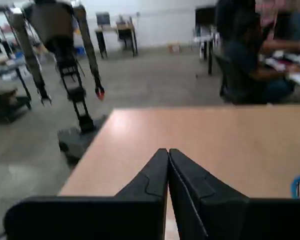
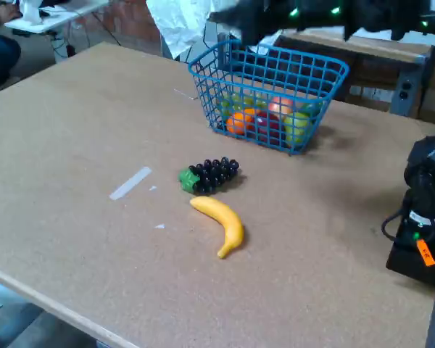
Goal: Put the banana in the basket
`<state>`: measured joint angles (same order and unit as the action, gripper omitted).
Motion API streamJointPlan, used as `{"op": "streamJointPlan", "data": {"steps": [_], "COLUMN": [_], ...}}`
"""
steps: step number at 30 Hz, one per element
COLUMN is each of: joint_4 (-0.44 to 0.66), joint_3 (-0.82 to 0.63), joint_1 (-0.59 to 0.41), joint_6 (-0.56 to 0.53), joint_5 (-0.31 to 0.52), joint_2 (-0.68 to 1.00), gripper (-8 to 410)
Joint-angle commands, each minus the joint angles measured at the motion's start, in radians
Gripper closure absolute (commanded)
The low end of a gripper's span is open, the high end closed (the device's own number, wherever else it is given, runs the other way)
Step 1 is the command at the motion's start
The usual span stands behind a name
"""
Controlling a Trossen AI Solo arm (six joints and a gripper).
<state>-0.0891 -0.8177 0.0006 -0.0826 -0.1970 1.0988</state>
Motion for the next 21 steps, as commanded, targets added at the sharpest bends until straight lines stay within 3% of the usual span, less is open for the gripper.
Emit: {"op": "streamJointPlan", "data": {"steps": [1,10,15,21], "joint_4": [0.047,0.164,0.231,0.291], "joint_3": [-0.009,-0.018,-0.018,-0.018], "joint_1": [0.008,0.137,0.207,0.215], "joint_6": [-0.033,0.06,0.057,-0.031], "joint_5": [0.005,-0.008,-0.032,-0.029], "joint_2": [0.121,0.232,0.214,0.205], "gripper": [402,383,307,192]}}
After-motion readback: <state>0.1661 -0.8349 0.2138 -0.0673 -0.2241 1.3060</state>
